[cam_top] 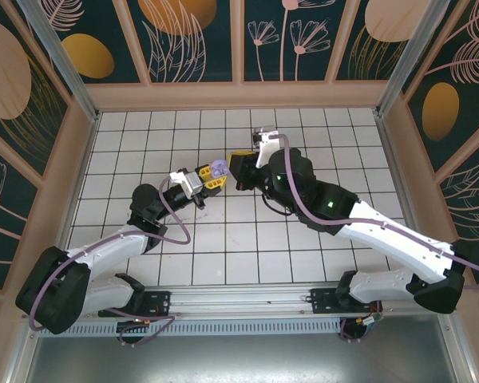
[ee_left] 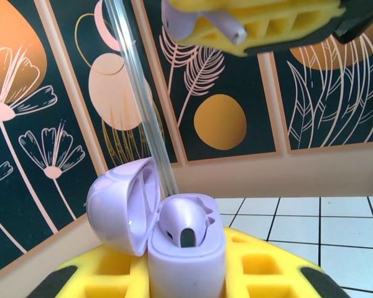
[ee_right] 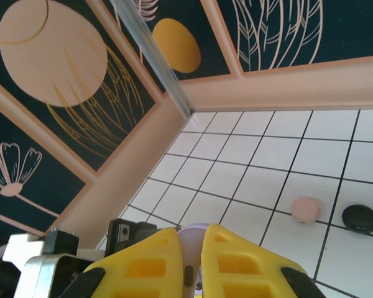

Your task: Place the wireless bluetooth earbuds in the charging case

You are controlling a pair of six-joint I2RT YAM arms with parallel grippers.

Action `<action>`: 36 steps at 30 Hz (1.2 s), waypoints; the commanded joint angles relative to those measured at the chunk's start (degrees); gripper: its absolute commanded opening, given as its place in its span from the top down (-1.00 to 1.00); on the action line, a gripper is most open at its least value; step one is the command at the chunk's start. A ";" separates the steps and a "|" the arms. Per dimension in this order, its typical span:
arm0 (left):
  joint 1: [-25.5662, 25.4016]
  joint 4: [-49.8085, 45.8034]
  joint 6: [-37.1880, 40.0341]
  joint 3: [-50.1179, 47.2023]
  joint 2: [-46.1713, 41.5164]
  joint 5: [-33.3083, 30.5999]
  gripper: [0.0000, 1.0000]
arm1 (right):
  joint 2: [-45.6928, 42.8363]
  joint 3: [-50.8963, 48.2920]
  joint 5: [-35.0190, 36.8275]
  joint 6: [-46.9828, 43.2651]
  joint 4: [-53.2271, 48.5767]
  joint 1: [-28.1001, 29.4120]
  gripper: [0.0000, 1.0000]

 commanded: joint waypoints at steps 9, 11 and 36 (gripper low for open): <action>-0.33 -0.61 1.32 2.41 -0.66 1.01 1.00 | 3.04 -2.05 -3.86 -1.12 3.88 0.88 0.78; -0.33 -0.79 1.32 2.41 -0.76 1.02 1.00 | 3.28 -2.37 -3.47 -1.09 4.01 0.89 0.78; -0.33 -0.54 -0.25 2.41 -1.13 1.21 1.00 | 4.35 -4.70 0.63 -1.83 7.74 -0.08 0.78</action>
